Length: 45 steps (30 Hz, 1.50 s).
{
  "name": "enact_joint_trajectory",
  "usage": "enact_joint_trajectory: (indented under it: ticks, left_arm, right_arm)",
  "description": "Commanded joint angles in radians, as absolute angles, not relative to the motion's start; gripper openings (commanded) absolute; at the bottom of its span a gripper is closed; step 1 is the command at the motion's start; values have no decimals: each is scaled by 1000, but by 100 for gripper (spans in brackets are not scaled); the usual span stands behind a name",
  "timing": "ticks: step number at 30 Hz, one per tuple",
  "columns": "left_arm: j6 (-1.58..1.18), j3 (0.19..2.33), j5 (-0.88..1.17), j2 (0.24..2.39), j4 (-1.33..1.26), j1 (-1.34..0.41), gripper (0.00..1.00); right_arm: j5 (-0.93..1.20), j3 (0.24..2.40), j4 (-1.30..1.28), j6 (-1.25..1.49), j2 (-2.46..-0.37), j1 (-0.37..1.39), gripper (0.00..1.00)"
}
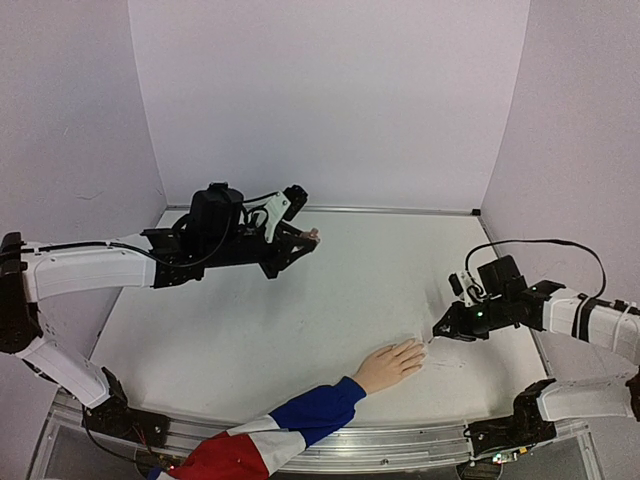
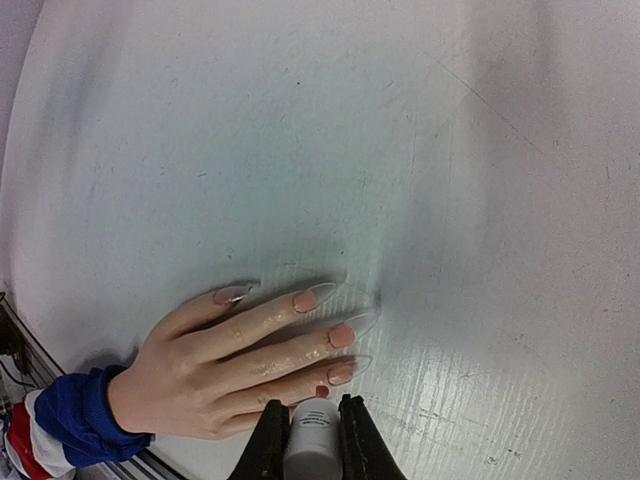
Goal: Paint the nails
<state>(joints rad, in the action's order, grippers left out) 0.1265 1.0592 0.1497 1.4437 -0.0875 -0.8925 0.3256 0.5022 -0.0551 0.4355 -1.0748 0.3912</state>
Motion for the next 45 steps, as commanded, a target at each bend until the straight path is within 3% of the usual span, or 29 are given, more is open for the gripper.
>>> enact_joint_trajectory:
  ticks: [1, 45]
  left_arm:
    - [126, 1121, 142, 1455, -139, -897, 0]
    - [136, 1134, 148, 1485, -139, -899, 0]
  right_arm:
    - [369, 490, -31, 441, -1122, 387, 0]
    - [386, 490, 11, 445, -1221, 387, 0]
